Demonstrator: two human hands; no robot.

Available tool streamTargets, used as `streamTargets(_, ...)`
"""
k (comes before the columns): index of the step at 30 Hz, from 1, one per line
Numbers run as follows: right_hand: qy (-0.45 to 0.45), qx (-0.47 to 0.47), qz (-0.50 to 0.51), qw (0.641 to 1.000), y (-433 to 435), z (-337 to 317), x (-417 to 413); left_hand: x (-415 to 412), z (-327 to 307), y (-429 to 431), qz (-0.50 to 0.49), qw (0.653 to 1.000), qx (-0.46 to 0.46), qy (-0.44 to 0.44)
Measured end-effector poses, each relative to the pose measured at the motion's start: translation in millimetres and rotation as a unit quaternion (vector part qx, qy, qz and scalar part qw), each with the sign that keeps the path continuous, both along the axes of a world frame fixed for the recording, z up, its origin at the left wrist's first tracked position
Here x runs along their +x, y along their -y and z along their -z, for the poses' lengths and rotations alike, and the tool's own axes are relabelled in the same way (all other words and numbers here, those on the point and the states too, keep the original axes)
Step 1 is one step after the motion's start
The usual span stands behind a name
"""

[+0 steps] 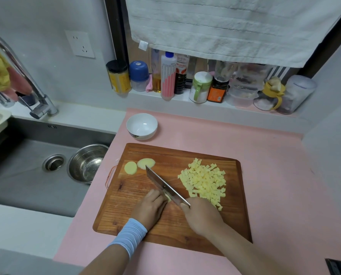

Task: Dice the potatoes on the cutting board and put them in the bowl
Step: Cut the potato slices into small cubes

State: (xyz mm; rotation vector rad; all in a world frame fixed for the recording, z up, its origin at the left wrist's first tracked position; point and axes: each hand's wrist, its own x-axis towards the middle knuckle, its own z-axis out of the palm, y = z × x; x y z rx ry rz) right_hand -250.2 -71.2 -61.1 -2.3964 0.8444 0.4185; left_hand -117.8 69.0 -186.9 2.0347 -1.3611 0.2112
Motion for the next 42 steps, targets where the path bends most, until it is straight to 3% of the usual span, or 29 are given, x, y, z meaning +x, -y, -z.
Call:
streamTargets(8, 0.024, -0.028, -0.030, 0.999, -7.4, -15.9, -20.7, -2.3, -5.0, -1.4, 0.002, 1.000, -0.016, -0.009)
streamTargets(25, -0.036, 0.030, 0.016, 0.999, -1.5, 5.5, 17.7, 0.1, 3.9, -2.8, -0.005, 0.999, -0.026, -0.045)
streamTargets(42, -0.030, 0.033, -0.006, 0.999, -9.5, -0.6, -19.0, 0.6, -4.8, -2.6, -0.006, 0.996, -0.037, -0.076)
